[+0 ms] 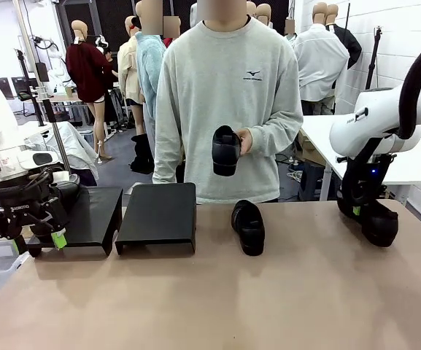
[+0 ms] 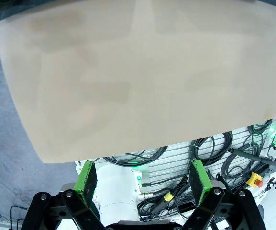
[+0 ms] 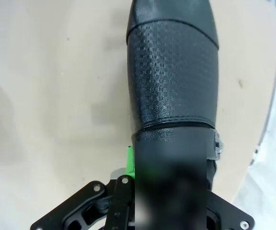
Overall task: Organize the shoes by placing them on the stand.
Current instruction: Pick up one Shoe and place it in the middle of the table.
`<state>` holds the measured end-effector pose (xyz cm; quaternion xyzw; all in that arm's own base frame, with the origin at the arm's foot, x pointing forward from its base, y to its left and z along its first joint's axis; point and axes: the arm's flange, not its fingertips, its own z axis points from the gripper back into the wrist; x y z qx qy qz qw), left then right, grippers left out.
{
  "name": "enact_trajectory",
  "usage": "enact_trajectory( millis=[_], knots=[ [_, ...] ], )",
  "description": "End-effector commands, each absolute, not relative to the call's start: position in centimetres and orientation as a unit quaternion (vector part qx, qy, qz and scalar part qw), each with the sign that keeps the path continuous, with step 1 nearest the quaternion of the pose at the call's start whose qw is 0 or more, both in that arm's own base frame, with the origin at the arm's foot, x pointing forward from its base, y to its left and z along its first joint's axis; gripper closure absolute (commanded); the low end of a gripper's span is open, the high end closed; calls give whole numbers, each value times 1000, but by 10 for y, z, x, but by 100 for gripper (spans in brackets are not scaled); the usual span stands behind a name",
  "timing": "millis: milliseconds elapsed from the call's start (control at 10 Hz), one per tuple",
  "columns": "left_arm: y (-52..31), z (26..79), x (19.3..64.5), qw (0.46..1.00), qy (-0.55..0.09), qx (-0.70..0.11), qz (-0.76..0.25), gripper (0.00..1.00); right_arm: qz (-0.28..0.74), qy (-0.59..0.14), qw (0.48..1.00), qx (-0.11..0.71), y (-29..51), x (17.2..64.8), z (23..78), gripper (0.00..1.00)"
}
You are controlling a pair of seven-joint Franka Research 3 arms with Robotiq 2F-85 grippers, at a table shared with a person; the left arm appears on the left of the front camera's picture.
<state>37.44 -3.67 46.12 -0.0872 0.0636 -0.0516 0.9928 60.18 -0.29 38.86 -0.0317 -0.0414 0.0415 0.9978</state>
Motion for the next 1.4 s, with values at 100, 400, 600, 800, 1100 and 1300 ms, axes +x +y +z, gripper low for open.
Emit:
enact_trajectory(
  millis=[100, 400, 600, 800, 1100, 1300],
  knots=[
    [-35, 460, 374, 993, 59, -88, -52, 0, 58, -123, 989, -49, 13, 513, 445, 100],
    [-35, 460, 374, 993, 59, -88, -52, 0, 160, -141, 977, -13, 52, 445, 474, 100],
    [-35, 460, 374, 993, 59, -88, -52, 0, 198, -151, 968, 8, 67, 407, 482, 100],
    [-35, 460, 374, 993, 59, -88, -52, 0, 177, -142, 974, -14, 71, 420, 483, 100],
    [-35, 460, 374, 993, 59, -88, -52, 0, 177, -142, 974, -14, 71, 420, 483, 100],
    [-35, 460, 374, 993, 59, -88, -52, 0, 151, -113, 980, -55, 102, 401, 477, 100]
  ],
)
